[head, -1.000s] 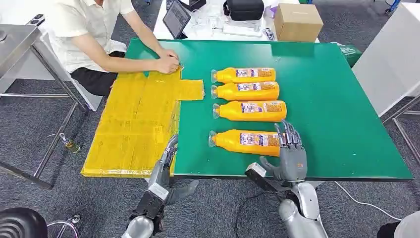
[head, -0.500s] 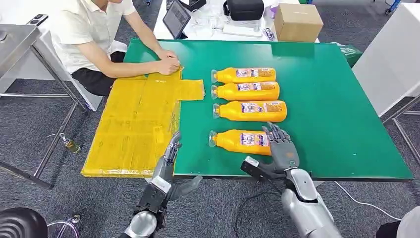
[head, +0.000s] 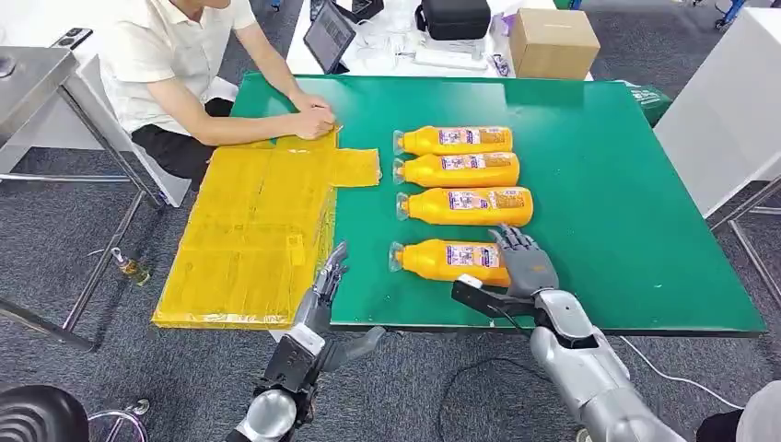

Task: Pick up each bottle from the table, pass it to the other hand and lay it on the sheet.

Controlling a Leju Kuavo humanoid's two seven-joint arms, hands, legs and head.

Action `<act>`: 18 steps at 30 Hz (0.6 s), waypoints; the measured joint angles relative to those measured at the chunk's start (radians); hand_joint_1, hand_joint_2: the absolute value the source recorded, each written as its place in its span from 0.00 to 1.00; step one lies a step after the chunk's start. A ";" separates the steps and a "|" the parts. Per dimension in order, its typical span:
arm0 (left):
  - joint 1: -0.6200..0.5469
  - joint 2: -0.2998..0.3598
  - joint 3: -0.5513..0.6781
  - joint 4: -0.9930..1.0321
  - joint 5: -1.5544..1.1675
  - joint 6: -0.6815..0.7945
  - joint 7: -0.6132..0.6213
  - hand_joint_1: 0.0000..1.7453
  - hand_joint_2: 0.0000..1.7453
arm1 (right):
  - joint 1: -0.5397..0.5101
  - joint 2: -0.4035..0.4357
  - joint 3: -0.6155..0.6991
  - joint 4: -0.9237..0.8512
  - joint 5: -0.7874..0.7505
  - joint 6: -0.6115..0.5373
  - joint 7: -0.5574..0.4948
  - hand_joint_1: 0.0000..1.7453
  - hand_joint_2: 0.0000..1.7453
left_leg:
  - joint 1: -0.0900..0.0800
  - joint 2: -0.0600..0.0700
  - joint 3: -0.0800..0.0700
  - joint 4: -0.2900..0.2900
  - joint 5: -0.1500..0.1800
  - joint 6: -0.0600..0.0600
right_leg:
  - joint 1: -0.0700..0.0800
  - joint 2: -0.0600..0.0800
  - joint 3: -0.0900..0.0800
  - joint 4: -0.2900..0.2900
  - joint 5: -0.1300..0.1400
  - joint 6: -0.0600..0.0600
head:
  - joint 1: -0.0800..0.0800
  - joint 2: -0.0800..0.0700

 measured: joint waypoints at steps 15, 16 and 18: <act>0.000 -0.002 0.000 -0.001 -0.018 0.000 0.009 0.00 1.00 | -0.020 -0.017 0.042 -0.011 -0.017 0.076 0.058 1.00 1.00 | 0.000 0.000 0.000 0.000 0.000 0.000 | 0.000 0.000 0.000 0.000 0.000 0.000 | 0.000 0.000; 0.000 -0.002 0.000 -0.001 -0.018 0.000 0.010 0.00 1.00 | -0.020 -0.017 0.043 -0.011 -0.021 0.076 0.055 1.00 1.00 | 0.000 0.000 0.000 0.000 0.000 0.000 | 0.000 0.000 0.000 0.000 0.000 0.000 | 0.000 0.000; 0.000 -0.002 0.000 -0.001 -0.017 0.000 0.009 0.00 1.00 | -0.020 -0.018 0.042 -0.014 -0.085 0.094 0.017 1.00 1.00 | 0.000 0.000 0.001 0.000 0.000 0.000 | 0.000 0.000 0.000 0.000 0.000 0.000 | 0.000 0.000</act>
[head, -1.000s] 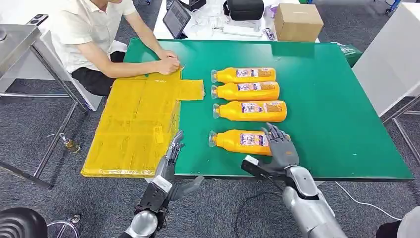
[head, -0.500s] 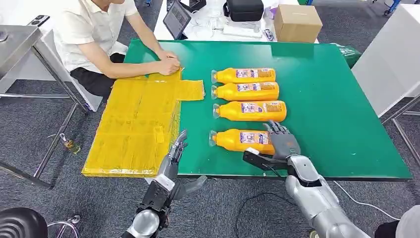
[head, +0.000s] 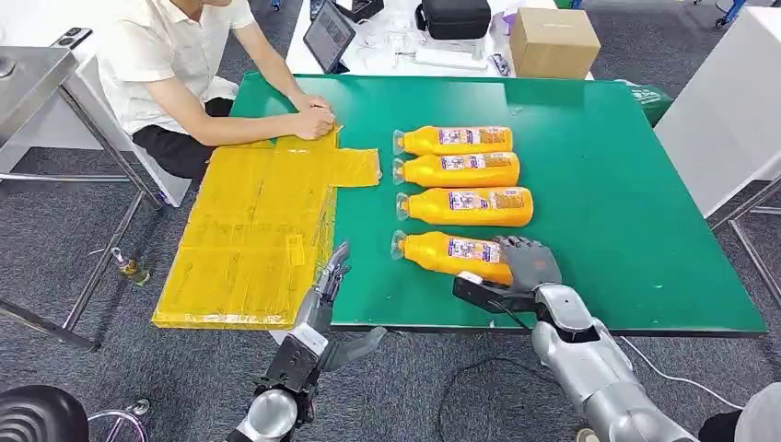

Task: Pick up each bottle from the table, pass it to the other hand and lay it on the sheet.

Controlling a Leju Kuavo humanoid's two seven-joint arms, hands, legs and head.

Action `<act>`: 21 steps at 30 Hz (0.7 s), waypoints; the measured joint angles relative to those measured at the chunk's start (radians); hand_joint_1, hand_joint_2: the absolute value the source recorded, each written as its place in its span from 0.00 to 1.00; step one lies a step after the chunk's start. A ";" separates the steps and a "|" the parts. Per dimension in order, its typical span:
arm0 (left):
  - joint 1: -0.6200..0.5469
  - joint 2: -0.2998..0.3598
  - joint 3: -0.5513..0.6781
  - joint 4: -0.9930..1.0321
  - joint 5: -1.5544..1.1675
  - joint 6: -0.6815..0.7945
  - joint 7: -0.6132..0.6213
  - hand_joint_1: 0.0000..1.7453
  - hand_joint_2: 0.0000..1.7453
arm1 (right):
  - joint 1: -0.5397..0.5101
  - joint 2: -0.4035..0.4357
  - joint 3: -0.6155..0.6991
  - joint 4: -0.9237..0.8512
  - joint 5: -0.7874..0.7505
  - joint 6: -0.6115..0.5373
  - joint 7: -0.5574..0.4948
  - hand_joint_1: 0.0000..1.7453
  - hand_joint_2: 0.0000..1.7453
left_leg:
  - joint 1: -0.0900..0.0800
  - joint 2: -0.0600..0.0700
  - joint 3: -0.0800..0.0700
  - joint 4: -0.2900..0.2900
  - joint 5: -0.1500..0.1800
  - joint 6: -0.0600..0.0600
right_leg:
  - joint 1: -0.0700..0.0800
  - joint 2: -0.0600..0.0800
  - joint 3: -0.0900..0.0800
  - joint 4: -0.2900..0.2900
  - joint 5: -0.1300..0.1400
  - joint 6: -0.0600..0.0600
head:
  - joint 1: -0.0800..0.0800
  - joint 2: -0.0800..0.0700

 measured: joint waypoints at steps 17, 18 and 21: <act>0.000 -0.025 0.050 0.008 0.201 0.095 0.042 0.00 1.00 | 0.141 0.052 -0.062 -0.167 -0.448 0.053 -0.226 1.00 1.00 | 0.000 0.000 -0.001 0.000 0.000 0.000 | 0.000 0.000 -0.001 0.000 0.000 0.000 | 0.000 0.000; 0.000 -0.029 0.057 0.013 0.223 0.102 0.044 0.00 1.00 | 0.156 0.058 -0.066 -0.186 -0.468 0.053 -0.234 1.00 1.00 | 0.000 0.000 -0.001 0.000 0.000 0.000 | 0.000 0.000 -0.001 0.000 0.000 0.000 | 0.000 0.000; -0.002 -0.038 0.086 0.038 0.370 0.028 0.080 0.00 1.00 | 0.190 0.082 -0.077 -0.239 -0.537 0.059 -0.269 1.00 1.00 | 0.000 0.000 -0.002 0.000 0.000 0.000 | 0.000 0.000 -0.002 0.000 0.000 0.000 | 0.000 0.000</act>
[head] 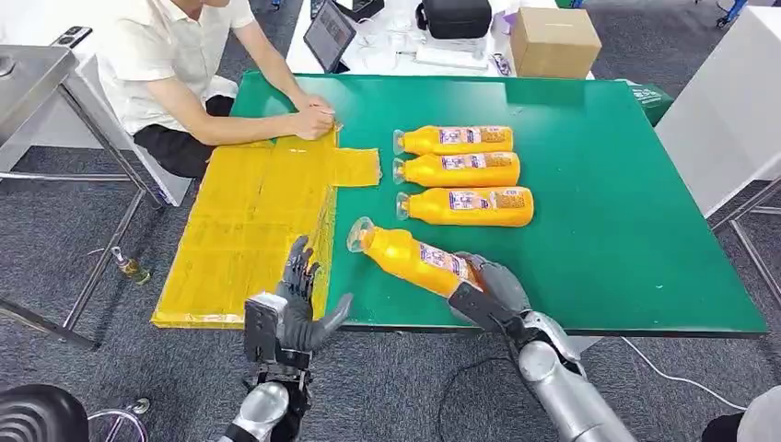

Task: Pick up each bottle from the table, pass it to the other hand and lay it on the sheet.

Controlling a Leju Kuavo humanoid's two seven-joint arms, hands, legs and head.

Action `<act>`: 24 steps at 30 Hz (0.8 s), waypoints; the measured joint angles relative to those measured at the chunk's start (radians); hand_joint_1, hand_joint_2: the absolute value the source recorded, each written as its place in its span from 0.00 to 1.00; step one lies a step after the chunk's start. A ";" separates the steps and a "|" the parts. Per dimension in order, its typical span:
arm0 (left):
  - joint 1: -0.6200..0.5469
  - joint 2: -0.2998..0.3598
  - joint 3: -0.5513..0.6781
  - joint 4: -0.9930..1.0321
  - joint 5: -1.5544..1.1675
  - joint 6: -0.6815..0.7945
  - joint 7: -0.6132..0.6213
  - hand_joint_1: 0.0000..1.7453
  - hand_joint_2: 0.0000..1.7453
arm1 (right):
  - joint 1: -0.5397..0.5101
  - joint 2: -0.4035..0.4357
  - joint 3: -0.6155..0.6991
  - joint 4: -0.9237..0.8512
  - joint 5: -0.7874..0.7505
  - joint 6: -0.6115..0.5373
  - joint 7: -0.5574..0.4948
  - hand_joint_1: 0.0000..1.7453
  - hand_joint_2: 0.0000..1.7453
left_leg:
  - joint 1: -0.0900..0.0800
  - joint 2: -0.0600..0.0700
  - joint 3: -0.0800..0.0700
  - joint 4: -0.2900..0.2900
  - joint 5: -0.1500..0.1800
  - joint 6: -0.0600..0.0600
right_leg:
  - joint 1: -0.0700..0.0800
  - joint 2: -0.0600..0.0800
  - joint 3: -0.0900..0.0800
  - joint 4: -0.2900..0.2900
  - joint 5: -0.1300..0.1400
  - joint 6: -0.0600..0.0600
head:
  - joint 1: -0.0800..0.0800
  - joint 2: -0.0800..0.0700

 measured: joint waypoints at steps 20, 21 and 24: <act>0.015 0.006 -0.001 -0.016 0.332 -0.395 0.056 0.00 1.00 | -0.007 0.164 0.107 0.011 -0.135 0.035 -0.013 1.00 1.00 | 0.000 0.000 -0.001 0.000 0.000 0.000 | 0.000 0.000 -0.001 0.000 0.000 0.000 | 0.001 0.000; 0.014 0.008 -0.003 -0.016 0.332 -0.403 0.059 0.00 1.00 | -0.016 0.169 0.117 0.026 -0.131 0.033 -0.015 1.00 1.00 | 0.000 0.000 -0.001 0.000 0.000 0.000 | 0.000 0.000 -0.001 0.000 0.000 0.000 | 0.000 0.000; 0.008 0.018 -0.005 -0.011 0.294 -0.408 0.048 0.00 1.00 | -0.032 0.185 0.144 0.047 -0.123 0.038 -0.021 1.00 1.00 | 0.000 0.000 -0.001 0.000 0.000 0.000 | 0.000 0.000 -0.001 0.000 0.000 0.000 | 0.001 0.000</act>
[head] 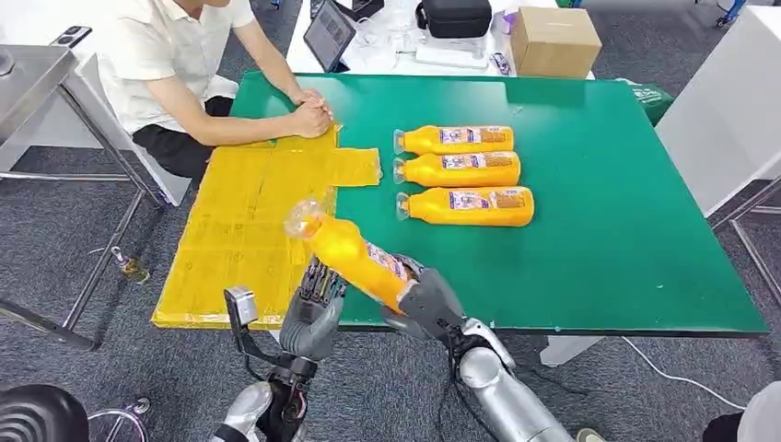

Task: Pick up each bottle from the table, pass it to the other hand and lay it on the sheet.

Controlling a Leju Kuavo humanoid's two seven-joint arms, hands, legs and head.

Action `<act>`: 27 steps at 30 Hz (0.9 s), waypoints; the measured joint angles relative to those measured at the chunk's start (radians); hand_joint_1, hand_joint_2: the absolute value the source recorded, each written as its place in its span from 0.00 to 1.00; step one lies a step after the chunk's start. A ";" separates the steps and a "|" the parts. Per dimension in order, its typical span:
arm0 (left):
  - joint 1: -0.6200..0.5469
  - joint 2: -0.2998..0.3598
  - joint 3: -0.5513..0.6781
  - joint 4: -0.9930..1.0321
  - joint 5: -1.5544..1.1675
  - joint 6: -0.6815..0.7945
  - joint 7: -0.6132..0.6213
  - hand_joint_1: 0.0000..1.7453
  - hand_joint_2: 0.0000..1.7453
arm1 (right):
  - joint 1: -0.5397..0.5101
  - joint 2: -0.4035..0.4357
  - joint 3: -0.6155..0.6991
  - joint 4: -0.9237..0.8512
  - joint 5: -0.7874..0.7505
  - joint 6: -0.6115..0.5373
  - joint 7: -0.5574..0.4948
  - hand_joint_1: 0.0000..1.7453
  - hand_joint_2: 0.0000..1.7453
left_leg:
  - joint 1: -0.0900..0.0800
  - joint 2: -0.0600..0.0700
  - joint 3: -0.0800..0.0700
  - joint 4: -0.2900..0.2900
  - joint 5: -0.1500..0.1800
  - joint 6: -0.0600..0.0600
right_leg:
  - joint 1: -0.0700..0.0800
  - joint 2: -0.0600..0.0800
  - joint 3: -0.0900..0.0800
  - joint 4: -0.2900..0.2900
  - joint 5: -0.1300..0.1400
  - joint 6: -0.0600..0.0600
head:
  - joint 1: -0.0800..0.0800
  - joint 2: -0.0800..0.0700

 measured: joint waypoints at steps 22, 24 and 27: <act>-0.113 -0.023 -0.010 0.194 -0.191 0.205 -0.080 0.00 1.00 | -0.041 0.010 0.204 -0.117 0.024 -0.013 0.070 1.00 1.00 | 0.000 0.000 0.000 0.000 0.000 0.000 | 0.000 0.000 -0.001 0.000 0.000 0.000 | 0.000 0.000; -0.113 -0.024 -0.009 0.195 -0.186 0.199 -0.082 0.00 1.00 | -0.041 0.010 0.209 -0.117 0.022 -0.013 0.070 1.00 1.00 | 0.000 0.000 0.000 0.000 0.000 0.000 | 0.000 0.000 -0.001 0.000 0.000 0.000 | 0.000 0.000; -0.110 -0.027 -0.009 0.191 -0.175 0.193 -0.102 0.77 1.00 | -0.041 0.009 0.218 -0.117 0.013 -0.009 0.065 1.00 1.00 | 0.000 0.000 0.000 0.000 0.000 0.000 | 0.000 0.000 -0.001 0.000 0.000 0.000 | 0.000 0.000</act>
